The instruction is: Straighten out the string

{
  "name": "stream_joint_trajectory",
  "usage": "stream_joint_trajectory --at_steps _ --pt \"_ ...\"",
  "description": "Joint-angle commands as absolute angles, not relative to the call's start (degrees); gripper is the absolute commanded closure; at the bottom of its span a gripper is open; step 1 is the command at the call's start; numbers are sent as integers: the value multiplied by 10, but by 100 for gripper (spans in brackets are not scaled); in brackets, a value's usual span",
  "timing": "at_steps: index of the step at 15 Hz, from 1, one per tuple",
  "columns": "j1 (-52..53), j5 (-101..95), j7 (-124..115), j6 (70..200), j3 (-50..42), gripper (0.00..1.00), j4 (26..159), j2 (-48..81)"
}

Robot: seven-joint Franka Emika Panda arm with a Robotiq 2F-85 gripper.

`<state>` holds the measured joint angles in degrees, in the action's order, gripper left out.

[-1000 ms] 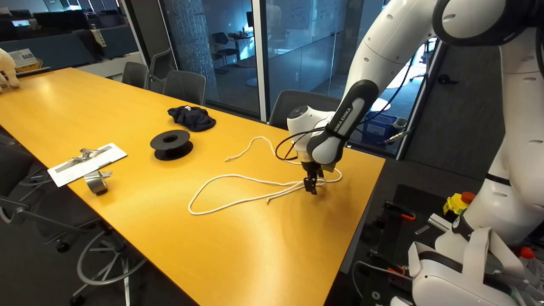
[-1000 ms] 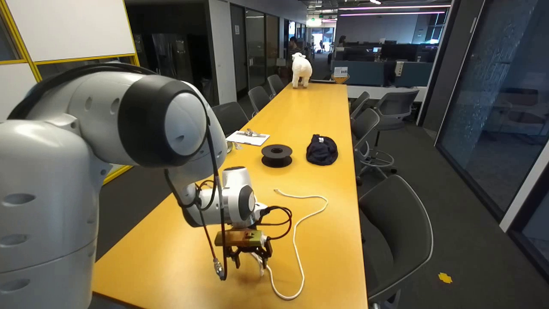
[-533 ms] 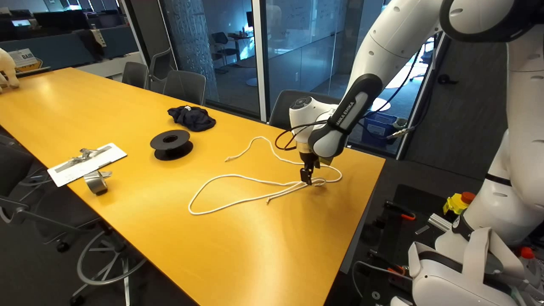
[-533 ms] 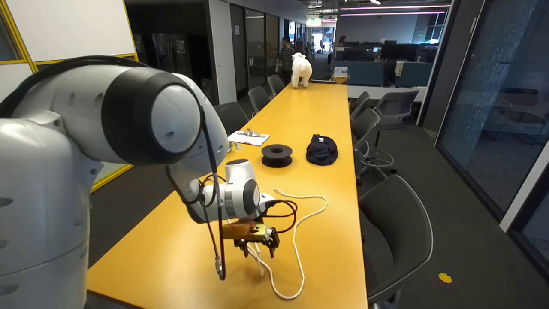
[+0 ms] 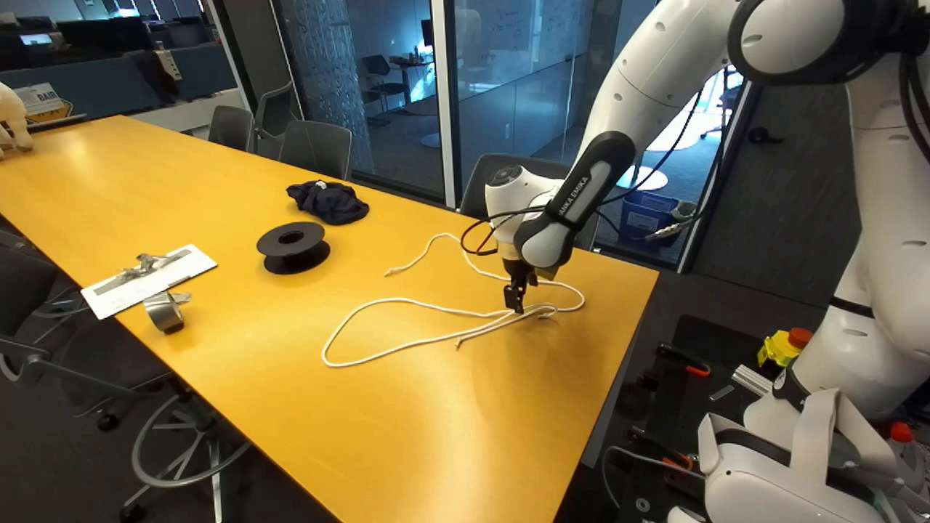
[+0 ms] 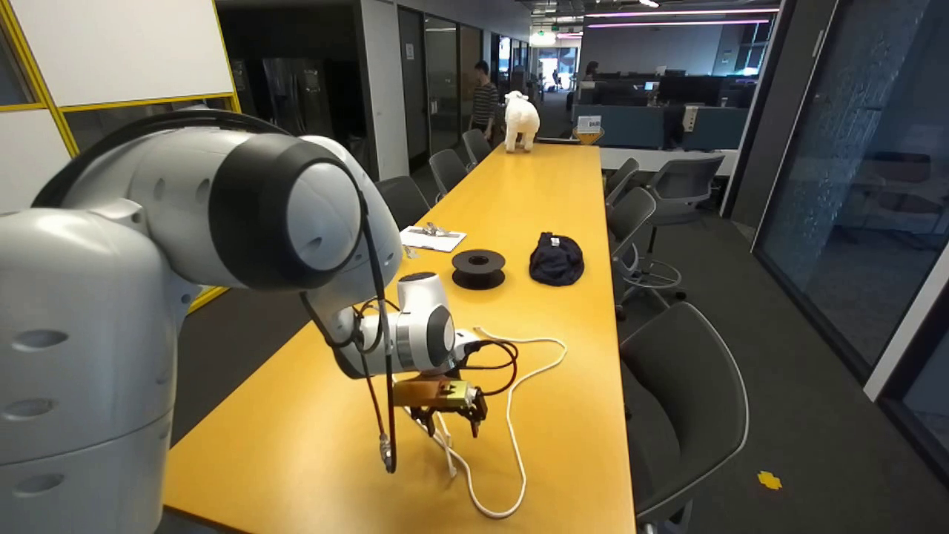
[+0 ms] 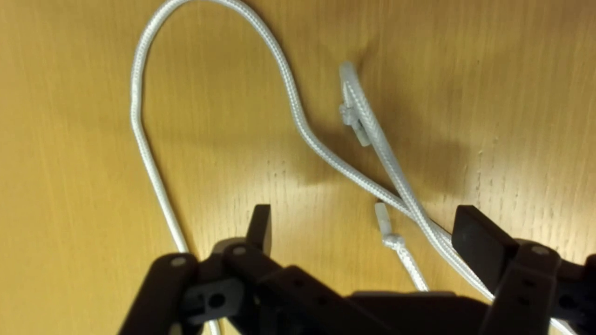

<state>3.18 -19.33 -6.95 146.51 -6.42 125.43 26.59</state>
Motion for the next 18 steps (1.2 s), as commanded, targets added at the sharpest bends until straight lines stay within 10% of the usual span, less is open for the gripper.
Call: stream_joint_trajectory --at_steps 1,18 --pt "19 -165 -31 1440 -50 0 1222 285" --pt "18 -147 -22 1389 -60 0 1109 377"
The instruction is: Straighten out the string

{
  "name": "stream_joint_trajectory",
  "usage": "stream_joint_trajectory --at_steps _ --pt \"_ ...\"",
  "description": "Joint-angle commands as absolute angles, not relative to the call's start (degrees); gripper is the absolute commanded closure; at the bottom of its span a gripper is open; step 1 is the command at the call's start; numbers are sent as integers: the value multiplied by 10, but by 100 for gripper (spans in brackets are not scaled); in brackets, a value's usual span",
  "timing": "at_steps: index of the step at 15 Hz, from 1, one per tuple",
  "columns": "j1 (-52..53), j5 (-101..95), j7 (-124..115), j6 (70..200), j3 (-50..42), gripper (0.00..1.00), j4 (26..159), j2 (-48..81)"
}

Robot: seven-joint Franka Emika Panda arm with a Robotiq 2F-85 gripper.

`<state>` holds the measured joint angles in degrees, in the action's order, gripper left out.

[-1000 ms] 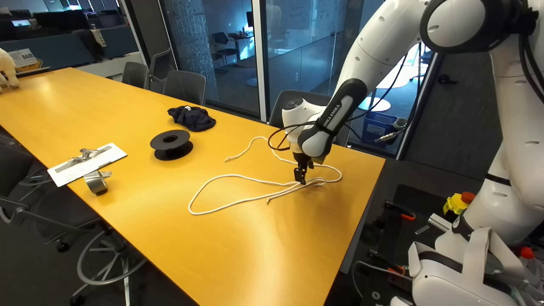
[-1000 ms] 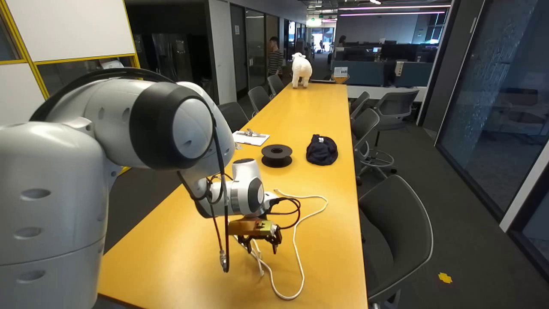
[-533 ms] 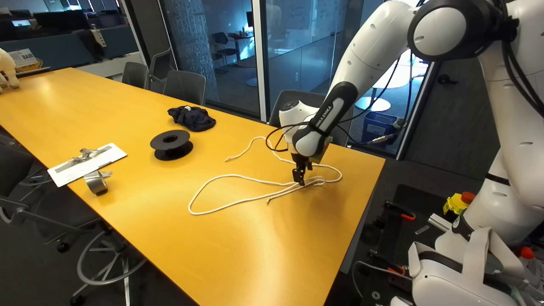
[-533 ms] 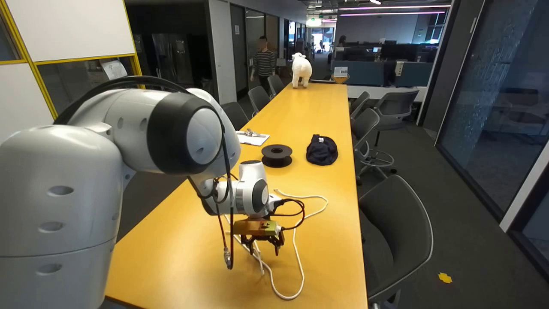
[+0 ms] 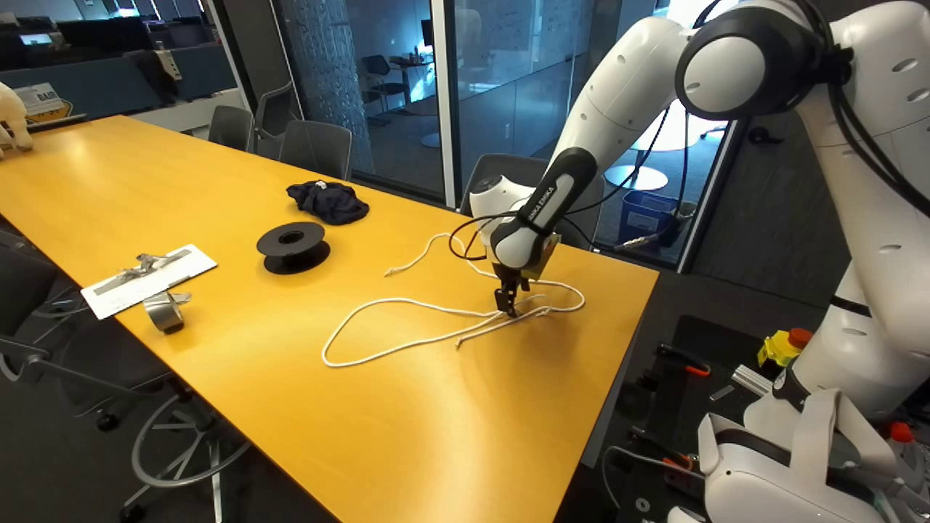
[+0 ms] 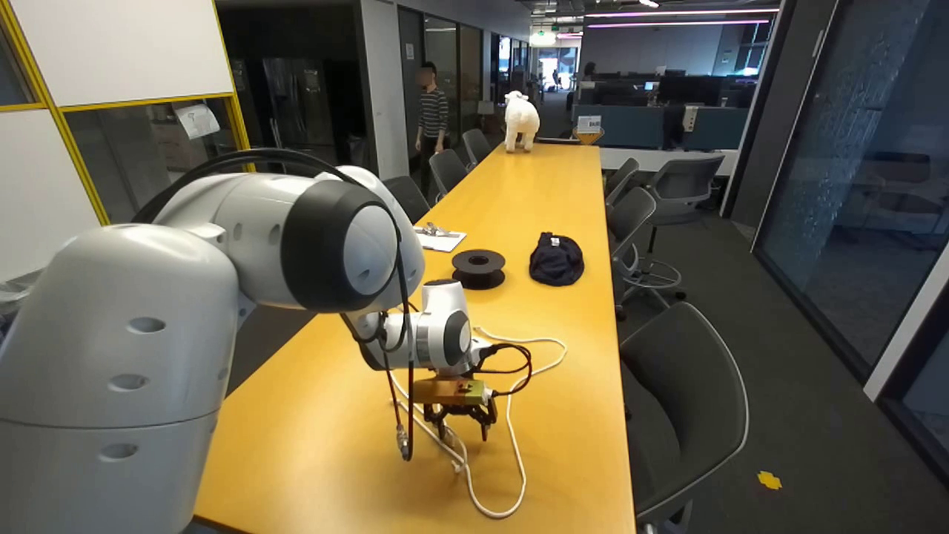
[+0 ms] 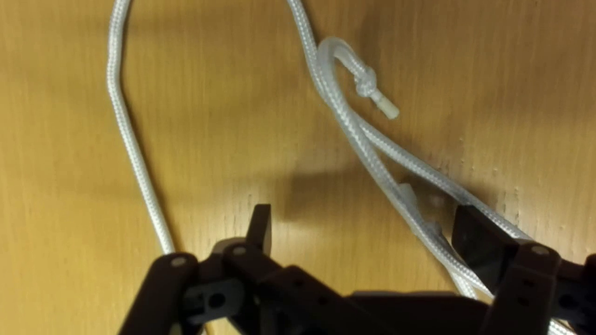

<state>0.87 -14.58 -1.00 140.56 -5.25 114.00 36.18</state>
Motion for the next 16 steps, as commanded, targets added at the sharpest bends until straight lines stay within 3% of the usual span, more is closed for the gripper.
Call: stream_joint_trajectory --at_steps 1,16 --pt "20 -149 -26 1389 -62 0 1104 380" --pt "83 -214 -148 1385 -120 0 1050 404"
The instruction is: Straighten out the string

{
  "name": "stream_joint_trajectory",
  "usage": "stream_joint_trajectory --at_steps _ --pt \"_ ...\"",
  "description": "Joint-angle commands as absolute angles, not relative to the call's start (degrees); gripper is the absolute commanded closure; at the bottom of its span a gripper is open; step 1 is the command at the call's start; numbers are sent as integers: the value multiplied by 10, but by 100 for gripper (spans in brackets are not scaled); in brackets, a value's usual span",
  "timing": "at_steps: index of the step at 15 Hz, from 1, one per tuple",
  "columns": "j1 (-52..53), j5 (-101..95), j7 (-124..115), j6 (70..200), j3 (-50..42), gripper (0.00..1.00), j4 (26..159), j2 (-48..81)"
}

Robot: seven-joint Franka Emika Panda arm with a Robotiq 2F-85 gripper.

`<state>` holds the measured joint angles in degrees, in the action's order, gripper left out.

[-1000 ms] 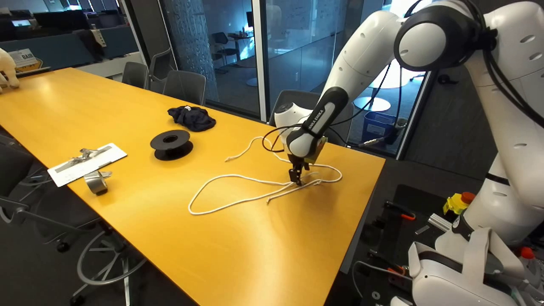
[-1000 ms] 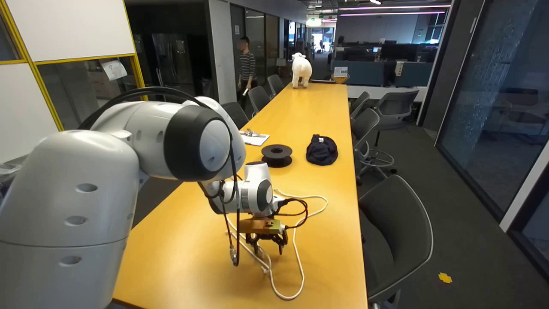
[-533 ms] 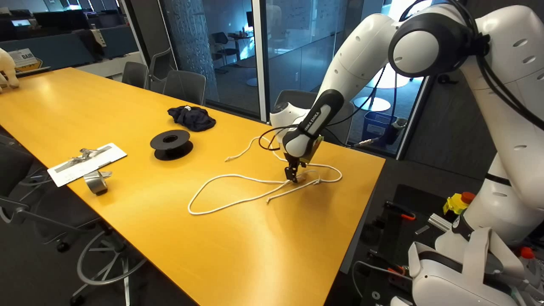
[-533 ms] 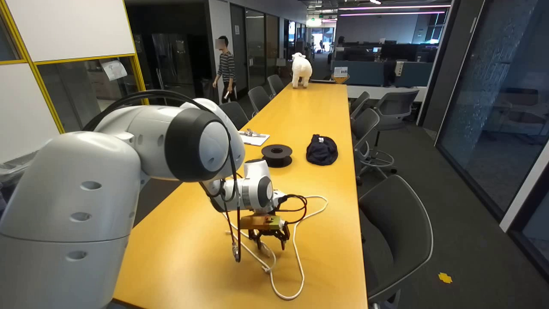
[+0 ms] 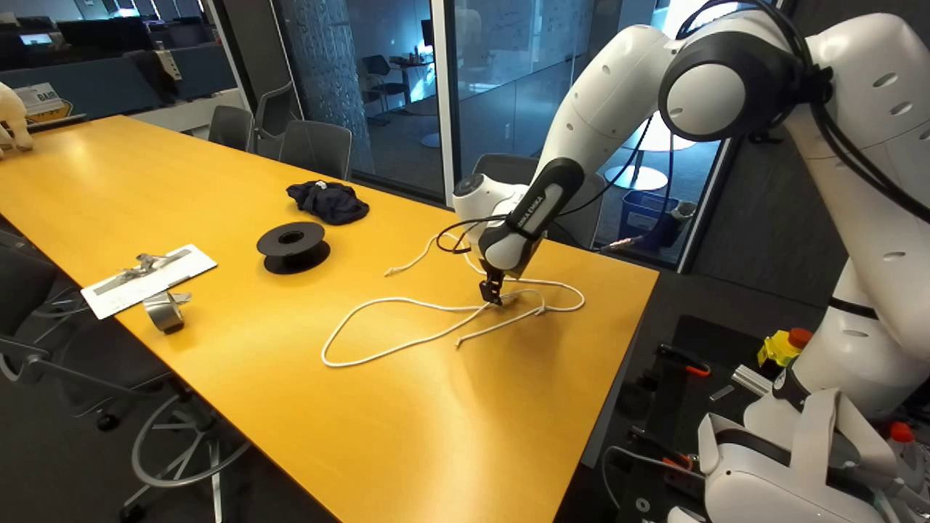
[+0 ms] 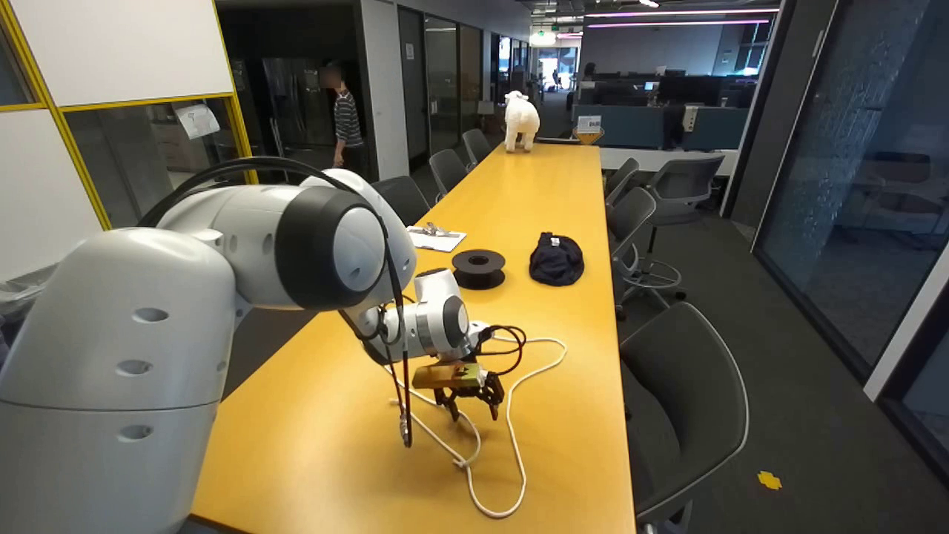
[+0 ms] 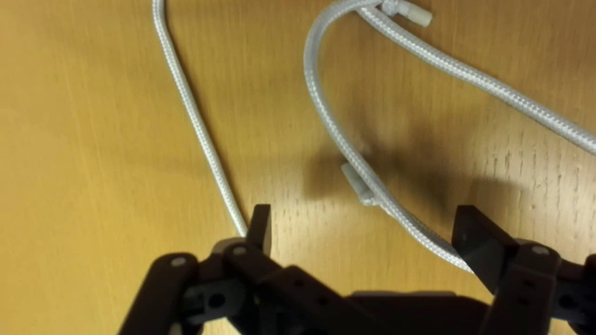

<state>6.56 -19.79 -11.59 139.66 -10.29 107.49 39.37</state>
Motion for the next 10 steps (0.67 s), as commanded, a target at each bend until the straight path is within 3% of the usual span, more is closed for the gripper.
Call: stream_joint_trajectory --at_steps 1,10 --pt "86 -216 -155 1385 -123 0 1048 405" --pt "73 -196 -131 1325 -100 0 1034 404"
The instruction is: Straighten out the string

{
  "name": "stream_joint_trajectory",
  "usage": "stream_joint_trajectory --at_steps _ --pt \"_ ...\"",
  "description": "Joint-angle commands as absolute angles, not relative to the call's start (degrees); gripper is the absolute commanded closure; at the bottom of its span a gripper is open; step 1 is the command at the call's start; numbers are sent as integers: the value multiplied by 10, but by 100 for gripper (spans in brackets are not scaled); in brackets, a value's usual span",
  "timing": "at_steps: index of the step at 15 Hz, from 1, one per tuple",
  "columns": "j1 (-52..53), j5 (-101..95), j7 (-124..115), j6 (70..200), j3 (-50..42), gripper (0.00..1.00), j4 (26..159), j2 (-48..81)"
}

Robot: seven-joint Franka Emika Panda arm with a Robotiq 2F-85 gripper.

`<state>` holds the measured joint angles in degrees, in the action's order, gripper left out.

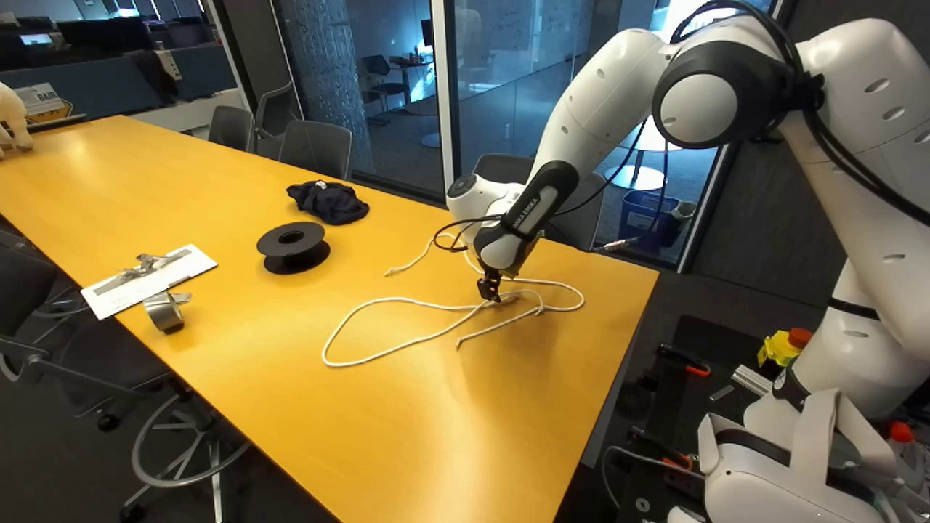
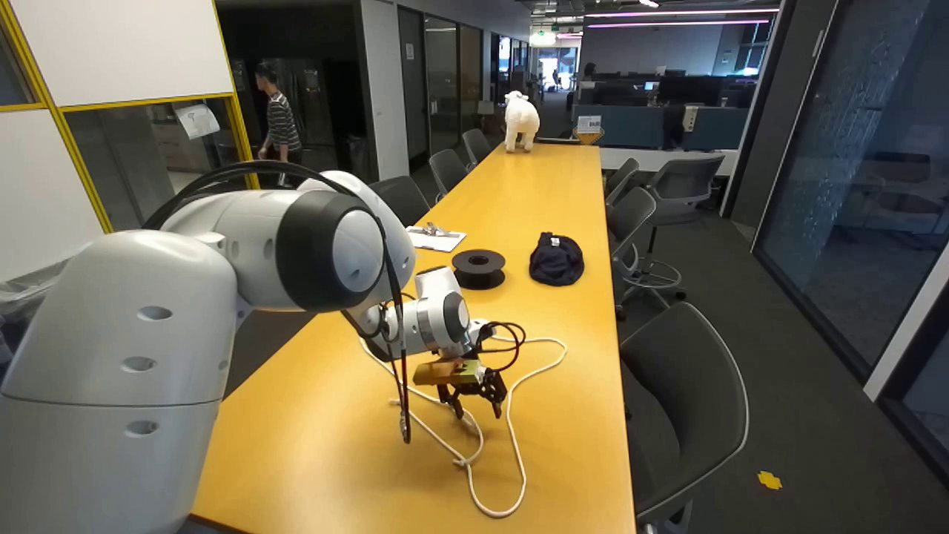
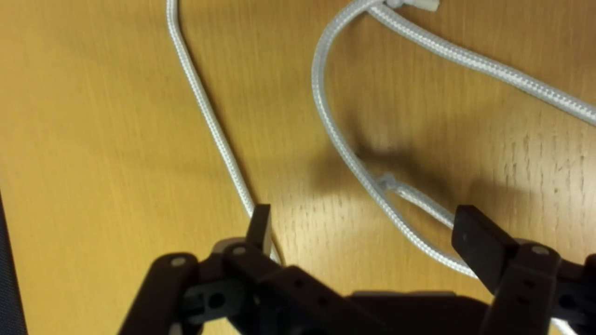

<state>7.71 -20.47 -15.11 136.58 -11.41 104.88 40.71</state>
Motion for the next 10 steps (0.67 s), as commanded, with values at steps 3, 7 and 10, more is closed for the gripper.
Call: stream_joint_trajectory --at_steps 3,7,10 --pt "74 -198 -125 1314 -90 0 1040 395" --pt "71 -198 -121 1307 -82 0 1036 399" --pt "72 -204 -137 1317 -90 0 1031 411"
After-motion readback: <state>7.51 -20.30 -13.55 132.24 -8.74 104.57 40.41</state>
